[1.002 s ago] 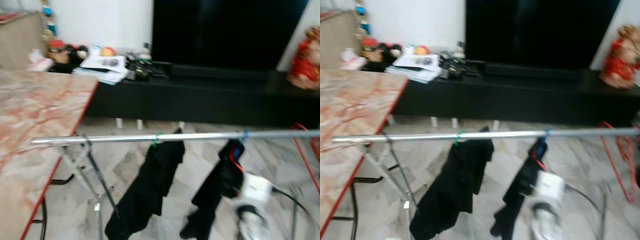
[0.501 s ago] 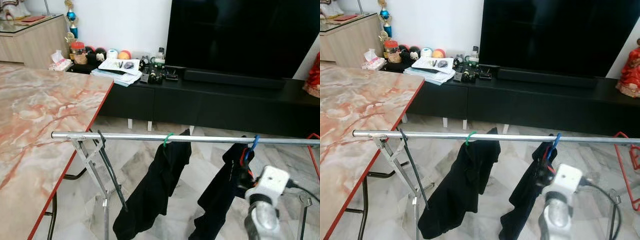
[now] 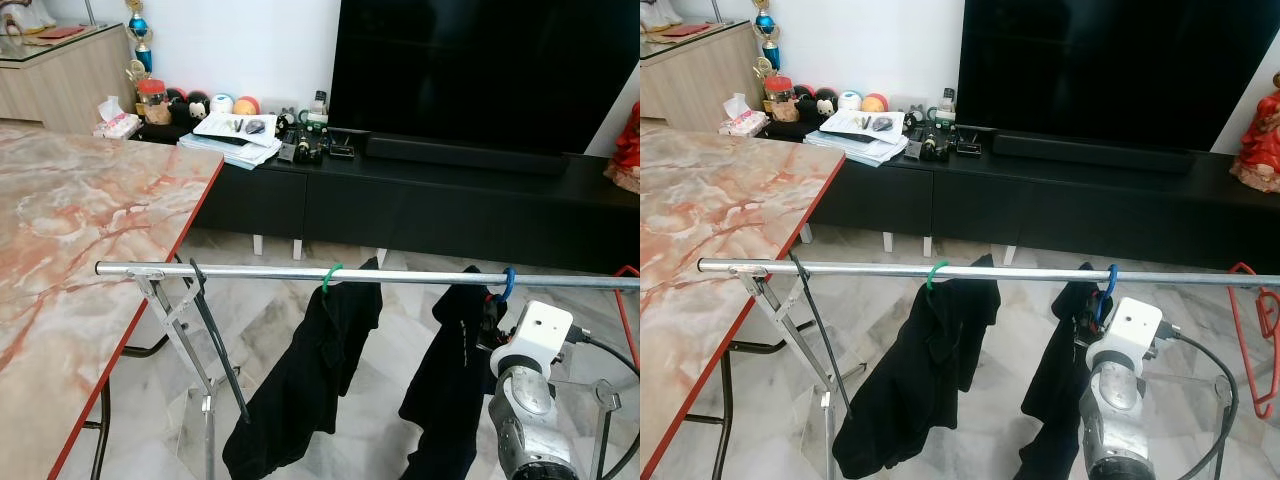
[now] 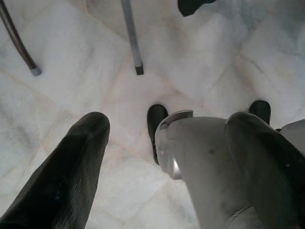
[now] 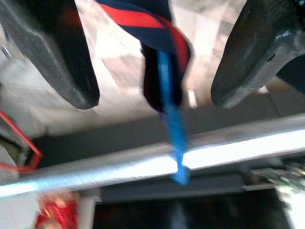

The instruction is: Hang hanger

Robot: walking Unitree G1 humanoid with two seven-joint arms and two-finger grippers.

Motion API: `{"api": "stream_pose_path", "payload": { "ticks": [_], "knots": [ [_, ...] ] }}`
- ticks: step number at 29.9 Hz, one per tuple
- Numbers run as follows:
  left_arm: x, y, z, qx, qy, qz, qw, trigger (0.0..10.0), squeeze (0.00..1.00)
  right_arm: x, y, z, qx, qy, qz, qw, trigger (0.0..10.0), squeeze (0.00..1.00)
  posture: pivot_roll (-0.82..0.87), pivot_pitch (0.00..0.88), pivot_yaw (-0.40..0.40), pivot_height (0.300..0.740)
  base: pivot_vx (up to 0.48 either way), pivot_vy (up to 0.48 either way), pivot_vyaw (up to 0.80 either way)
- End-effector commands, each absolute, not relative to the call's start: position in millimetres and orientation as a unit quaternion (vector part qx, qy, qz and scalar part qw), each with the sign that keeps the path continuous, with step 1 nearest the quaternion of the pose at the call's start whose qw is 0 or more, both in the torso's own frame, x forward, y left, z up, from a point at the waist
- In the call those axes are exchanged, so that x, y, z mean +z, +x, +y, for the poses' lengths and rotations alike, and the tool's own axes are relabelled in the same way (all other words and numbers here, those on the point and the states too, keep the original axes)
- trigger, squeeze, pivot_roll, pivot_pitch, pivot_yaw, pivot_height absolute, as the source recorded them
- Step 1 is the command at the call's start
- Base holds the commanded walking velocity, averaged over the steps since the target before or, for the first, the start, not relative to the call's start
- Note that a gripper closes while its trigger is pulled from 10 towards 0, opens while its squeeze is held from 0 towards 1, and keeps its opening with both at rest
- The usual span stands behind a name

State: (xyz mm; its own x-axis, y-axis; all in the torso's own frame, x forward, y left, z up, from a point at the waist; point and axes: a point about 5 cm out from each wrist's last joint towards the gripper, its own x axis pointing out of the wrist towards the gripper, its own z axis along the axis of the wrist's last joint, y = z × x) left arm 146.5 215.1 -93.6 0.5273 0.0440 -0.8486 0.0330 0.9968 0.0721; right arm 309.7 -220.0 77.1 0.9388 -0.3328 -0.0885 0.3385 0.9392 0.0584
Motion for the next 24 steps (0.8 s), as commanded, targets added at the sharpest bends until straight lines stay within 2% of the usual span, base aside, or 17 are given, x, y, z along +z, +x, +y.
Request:
{"api": "stream_pose_path", "payload": {
  "ticks": [1, 5, 10, 15, 24],
  "knots": [
    [-97, 138, 216, 0.002, 0.038, 0.496, 0.868, 10.0, 0.0, 72, 298, -206, -0.134, 0.032, 0.034, 0.99, 10.0, 0.0, 0.17, 0.0, -0.063, 0.74, 0.0, 0.0, 0.0],
    [-97, 134, 217, 0.002, 0.039, 0.5, 0.865, 10.0, 0.0, 68, 275, -196, -0.098, 0.012, 0.024, 0.995, 10.0, 0.0, 0.16, 0.0, -0.063, 0.74, 0.0, 0.0, 0.0],
    [-98, 134, 218, 0.007, 0.042, 0.501, 0.864, 10.0, 0.0, 66, 255, -201, -0.098, 0.012, 0.032, 0.995, 10.0, 0.0, 0.15, 0.0, -0.062, 0.74, 0.0, 0.0, 0.0],
    [-98, 138, 210, 0.002, 0.042, 0.5, 0.865, 10.0, 0.0, 63, 258, -209, -0.126, 0.045, 0.047, 0.99, 10.0, 0.0, 0.15, 0.0, -0.062, 0.74, 0.0, 0.0, 0.0],
    [-97, 141, 208, 0.0, 0.042, 0.498, 0.866, 10.0, 0.0, 69, 266, -201, -0.122, 0.074, 0.044, 0.989, 10.0, 0.0, 0.16, 0.0, -0.066, 0.74, 0.308, 0.0, 0.0]
  ]
}}
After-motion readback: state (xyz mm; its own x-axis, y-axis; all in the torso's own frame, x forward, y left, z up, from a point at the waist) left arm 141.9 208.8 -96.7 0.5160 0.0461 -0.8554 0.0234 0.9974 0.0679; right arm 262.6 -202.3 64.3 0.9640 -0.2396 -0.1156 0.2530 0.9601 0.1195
